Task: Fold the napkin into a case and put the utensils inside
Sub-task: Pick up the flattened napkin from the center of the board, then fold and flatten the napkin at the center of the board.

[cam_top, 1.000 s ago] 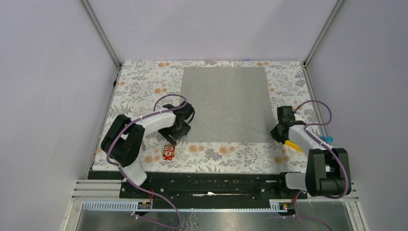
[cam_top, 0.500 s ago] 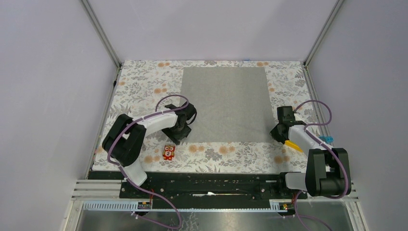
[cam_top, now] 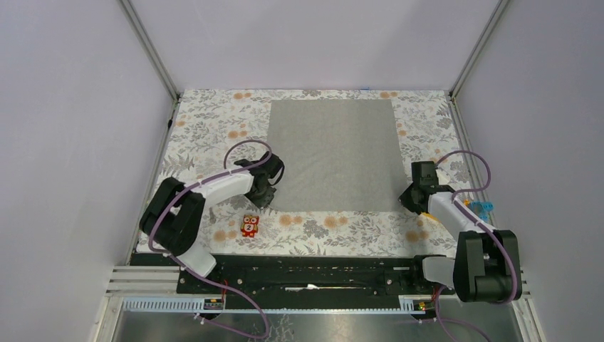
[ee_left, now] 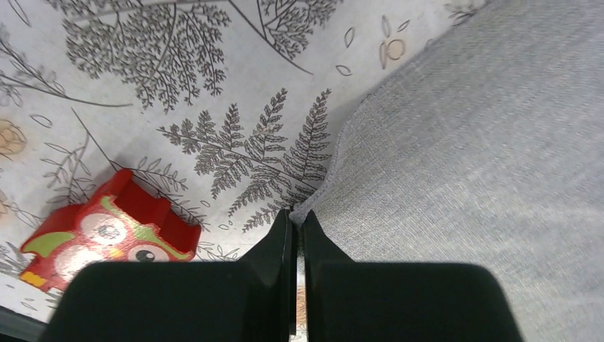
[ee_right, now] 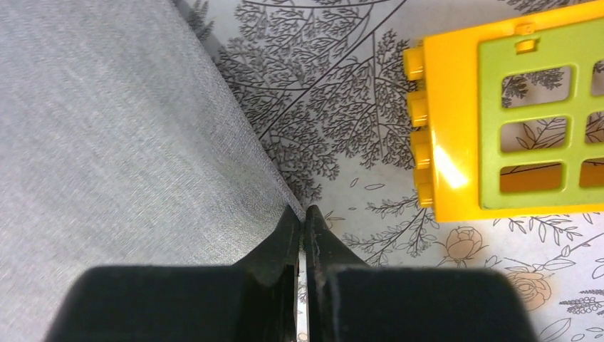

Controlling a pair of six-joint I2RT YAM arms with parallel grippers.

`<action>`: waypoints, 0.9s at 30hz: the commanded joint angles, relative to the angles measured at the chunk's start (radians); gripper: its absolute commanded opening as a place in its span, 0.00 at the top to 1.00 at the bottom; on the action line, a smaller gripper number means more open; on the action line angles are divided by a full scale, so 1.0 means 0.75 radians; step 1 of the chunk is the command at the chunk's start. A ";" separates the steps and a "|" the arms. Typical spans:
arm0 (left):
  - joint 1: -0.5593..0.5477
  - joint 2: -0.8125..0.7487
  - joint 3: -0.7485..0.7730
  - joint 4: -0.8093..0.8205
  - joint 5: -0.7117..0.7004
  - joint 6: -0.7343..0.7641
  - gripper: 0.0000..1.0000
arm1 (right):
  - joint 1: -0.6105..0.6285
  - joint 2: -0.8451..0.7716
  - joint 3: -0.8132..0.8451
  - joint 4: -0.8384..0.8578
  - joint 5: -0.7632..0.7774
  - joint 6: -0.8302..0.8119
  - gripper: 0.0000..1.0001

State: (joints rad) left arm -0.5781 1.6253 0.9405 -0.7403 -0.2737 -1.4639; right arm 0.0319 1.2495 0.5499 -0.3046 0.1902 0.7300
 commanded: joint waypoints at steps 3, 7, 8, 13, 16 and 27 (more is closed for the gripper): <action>0.033 -0.274 -0.002 0.053 -0.114 0.154 1.00 | 0.001 -0.223 0.024 0.047 -0.109 -0.126 1.00; 0.045 -0.508 0.068 0.140 -0.051 0.361 1.00 | 0.001 -0.462 0.136 0.035 -0.287 -0.182 1.00; 0.045 -0.577 0.089 0.188 -0.023 0.435 1.00 | 0.001 -0.527 0.174 0.029 -0.326 -0.182 1.00; 0.045 -0.951 0.273 0.346 0.052 0.680 1.00 | 0.000 -0.775 0.426 -0.042 -0.496 -0.090 1.00; 0.045 -1.077 0.460 0.360 0.095 0.781 1.00 | 0.001 -0.908 0.580 -0.056 -0.551 -0.004 1.00; 0.045 -1.205 0.619 0.712 0.285 0.860 1.00 | 0.002 -1.053 1.122 -0.156 -0.352 0.019 1.00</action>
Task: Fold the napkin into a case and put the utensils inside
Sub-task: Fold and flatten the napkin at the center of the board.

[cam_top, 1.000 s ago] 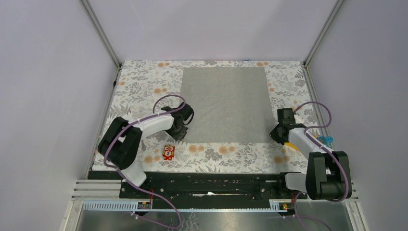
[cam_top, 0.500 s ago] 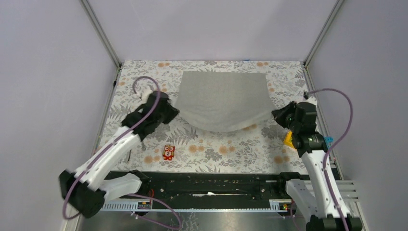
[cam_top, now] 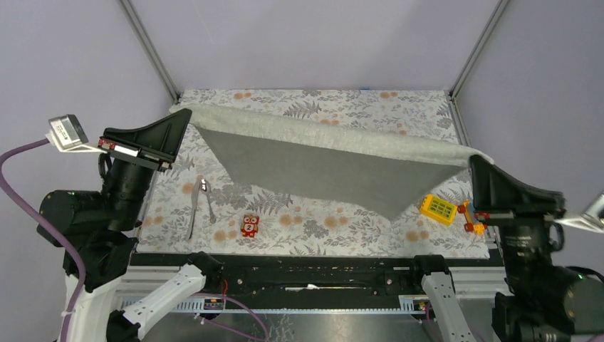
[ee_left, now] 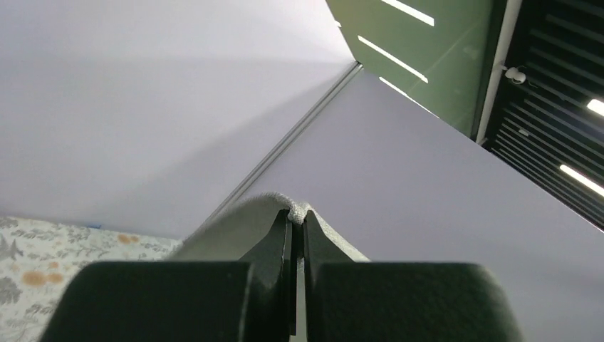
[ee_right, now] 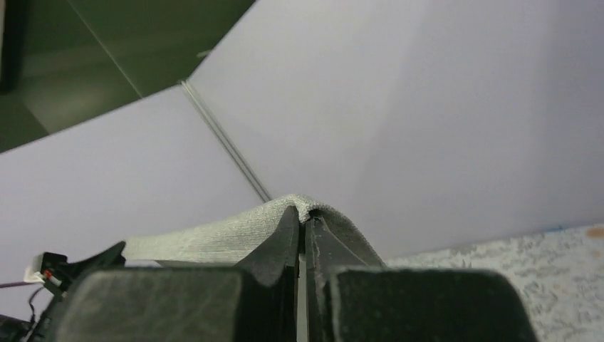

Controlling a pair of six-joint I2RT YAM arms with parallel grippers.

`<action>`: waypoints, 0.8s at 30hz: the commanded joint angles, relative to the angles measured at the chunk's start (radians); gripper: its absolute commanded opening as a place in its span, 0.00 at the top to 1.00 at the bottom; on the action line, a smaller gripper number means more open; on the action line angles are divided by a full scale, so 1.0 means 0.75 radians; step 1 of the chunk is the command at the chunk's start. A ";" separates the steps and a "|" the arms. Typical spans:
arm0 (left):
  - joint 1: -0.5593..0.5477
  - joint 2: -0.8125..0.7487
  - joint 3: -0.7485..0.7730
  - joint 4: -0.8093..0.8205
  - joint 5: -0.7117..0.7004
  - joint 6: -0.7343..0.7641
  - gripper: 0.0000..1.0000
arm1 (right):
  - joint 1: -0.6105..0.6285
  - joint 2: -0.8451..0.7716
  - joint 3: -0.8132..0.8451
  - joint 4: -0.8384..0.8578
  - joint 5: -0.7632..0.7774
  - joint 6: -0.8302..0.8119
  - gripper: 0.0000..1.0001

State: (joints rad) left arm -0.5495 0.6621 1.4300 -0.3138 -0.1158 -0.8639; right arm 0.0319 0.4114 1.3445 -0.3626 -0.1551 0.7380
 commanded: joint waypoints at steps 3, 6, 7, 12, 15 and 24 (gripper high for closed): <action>0.007 0.183 -0.069 0.218 0.031 0.087 1.00 | 0.000 0.111 -0.021 -0.033 0.273 0.016 1.00; 0.007 0.320 -0.120 0.280 -0.100 0.126 1.00 | 0.002 0.237 -0.143 0.006 0.443 0.014 1.00; 0.007 0.371 -0.139 0.305 -0.167 0.156 1.00 | 0.001 0.317 -0.181 0.034 0.473 0.007 1.00; 0.057 0.705 -0.232 0.492 -0.420 0.244 1.00 | 0.001 0.741 -0.269 0.208 0.589 -0.076 1.00; 0.153 0.898 -0.339 0.714 -0.374 0.168 1.00 | 0.002 1.062 -0.239 0.304 0.673 -0.146 1.00; 0.457 1.749 -0.150 1.320 0.301 0.037 1.00 | -0.001 1.959 0.110 0.574 0.631 -0.232 1.00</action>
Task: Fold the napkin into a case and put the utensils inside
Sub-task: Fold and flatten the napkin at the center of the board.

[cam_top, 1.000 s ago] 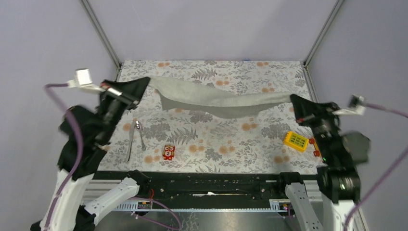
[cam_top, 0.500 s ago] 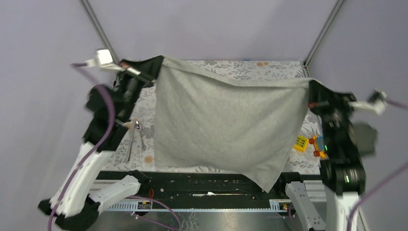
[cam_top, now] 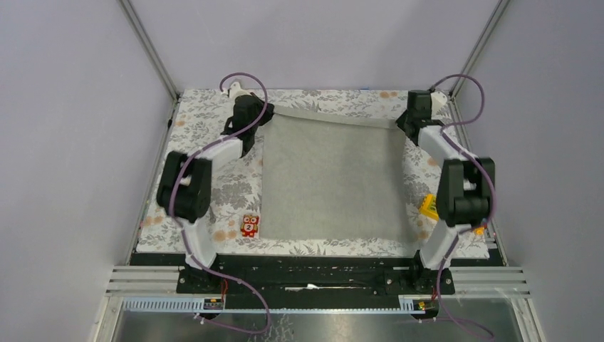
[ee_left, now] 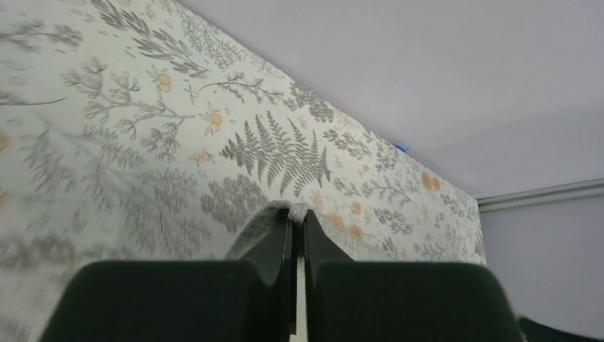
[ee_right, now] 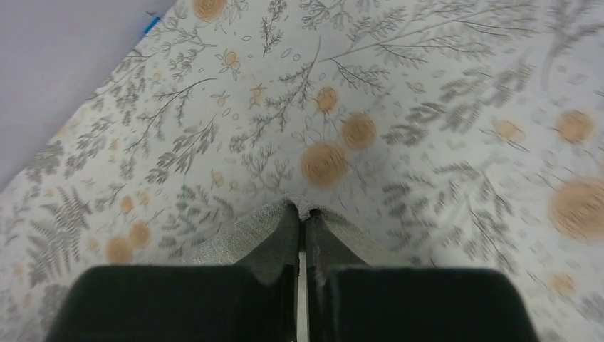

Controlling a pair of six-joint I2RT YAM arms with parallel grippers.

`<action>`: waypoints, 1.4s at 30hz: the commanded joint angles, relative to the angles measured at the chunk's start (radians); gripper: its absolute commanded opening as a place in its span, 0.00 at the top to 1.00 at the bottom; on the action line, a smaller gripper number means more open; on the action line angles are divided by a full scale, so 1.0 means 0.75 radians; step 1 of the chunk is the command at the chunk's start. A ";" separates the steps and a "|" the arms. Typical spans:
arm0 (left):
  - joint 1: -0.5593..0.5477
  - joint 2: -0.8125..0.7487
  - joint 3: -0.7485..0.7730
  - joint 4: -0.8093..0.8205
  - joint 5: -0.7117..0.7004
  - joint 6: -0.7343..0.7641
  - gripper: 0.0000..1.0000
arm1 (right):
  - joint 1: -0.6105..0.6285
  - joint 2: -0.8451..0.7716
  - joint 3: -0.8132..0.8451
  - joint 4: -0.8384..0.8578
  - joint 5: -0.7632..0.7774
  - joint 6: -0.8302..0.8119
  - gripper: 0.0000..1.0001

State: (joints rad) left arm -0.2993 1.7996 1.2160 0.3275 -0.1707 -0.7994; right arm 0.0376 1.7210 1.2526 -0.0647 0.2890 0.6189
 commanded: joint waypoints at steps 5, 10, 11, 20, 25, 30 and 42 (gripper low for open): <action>0.203 0.529 0.328 0.622 0.700 -0.101 1.00 | -0.009 0.511 0.501 0.152 -0.093 -0.149 1.00; 0.215 0.598 0.369 0.591 0.723 -0.111 1.00 | -0.009 0.618 0.583 0.111 -0.115 -0.167 1.00; 0.218 0.603 0.382 0.557 0.725 -0.112 1.00 | -0.009 0.632 0.614 0.053 -0.129 -0.181 1.00; 0.233 0.388 0.188 0.389 0.797 -0.129 1.00 | -0.008 0.487 0.553 -0.293 -0.170 -0.215 1.00; 0.233 0.239 0.175 -0.100 0.820 0.064 1.00 | -0.008 0.297 0.401 -0.446 -0.174 -0.219 1.00; 0.232 0.089 -0.083 -0.180 0.846 0.022 1.00 | -0.008 0.106 0.096 -0.424 -0.203 -0.171 1.00; 0.200 -0.116 -0.452 -0.285 0.824 -0.011 1.00 | -0.009 -0.161 -0.368 -0.336 -0.270 -0.132 1.00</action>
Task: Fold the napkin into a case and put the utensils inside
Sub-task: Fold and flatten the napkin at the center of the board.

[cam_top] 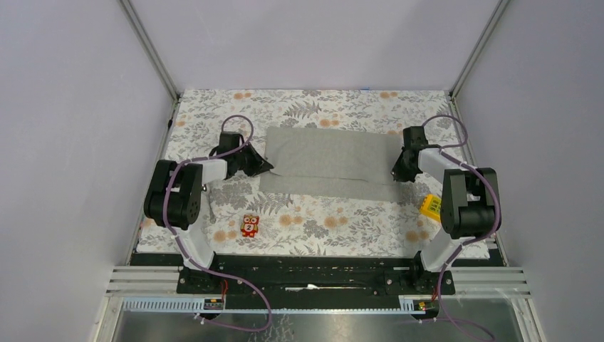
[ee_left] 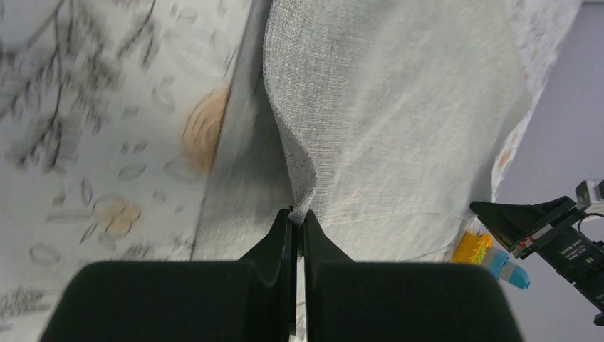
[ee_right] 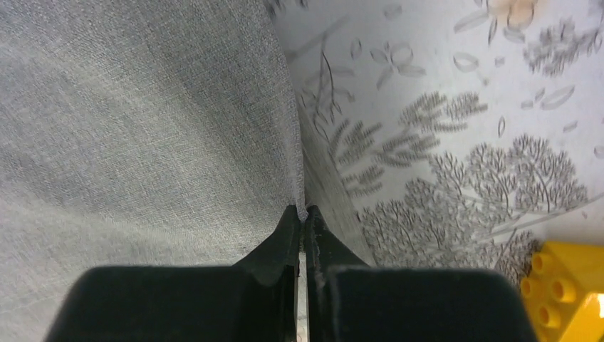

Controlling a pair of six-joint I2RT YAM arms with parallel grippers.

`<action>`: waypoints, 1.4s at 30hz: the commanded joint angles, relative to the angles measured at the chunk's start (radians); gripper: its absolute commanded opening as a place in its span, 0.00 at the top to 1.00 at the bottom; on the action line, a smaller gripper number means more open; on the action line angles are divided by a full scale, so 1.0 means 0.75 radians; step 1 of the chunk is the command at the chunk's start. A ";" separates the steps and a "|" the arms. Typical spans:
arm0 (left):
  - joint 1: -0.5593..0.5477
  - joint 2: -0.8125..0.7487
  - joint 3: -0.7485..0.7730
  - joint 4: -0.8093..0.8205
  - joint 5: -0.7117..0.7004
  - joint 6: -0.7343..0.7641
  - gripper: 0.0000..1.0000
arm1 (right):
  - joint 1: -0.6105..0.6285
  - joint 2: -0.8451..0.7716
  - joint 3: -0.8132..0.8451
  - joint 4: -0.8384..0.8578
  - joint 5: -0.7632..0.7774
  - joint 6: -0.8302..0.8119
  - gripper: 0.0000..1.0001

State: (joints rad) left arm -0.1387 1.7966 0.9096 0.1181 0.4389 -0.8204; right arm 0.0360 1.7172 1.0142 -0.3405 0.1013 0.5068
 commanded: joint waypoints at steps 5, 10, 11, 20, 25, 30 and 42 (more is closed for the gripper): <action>-0.029 -0.223 -0.068 -0.086 -0.029 0.054 1.00 | -0.007 -0.277 -0.114 0.000 -0.004 -0.007 1.00; -0.032 -0.345 -0.096 -0.189 -0.134 0.098 1.00 | -0.006 -0.397 -0.203 -0.010 -0.017 -0.002 1.00; -0.032 -0.353 -0.108 -0.204 -0.154 0.104 1.00 | -0.007 -0.400 -0.216 -0.016 -0.017 0.000 1.00; -0.037 -0.295 -0.232 -0.126 -0.169 0.085 1.00 | -0.007 -0.368 -0.302 -0.022 -0.067 0.026 1.00; -0.041 -0.233 -0.229 -0.125 -0.173 0.096 1.00 | -0.006 -0.347 -0.335 0.011 -0.065 0.026 1.00; -0.048 -0.284 -0.215 -0.155 -0.198 0.105 1.00 | -0.007 -0.398 -0.335 -0.012 -0.051 0.002 1.00; -0.050 -0.315 -0.218 -0.253 -0.246 0.124 1.00 | -0.006 -0.423 -0.384 -0.025 -0.055 0.014 1.00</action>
State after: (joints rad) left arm -0.1753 1.5799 0.7307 -0.0631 0.2890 -0.7502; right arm 0.0345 1.3994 0.7403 -0.3515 0.0578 0.5205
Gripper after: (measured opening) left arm 0.022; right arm 0.027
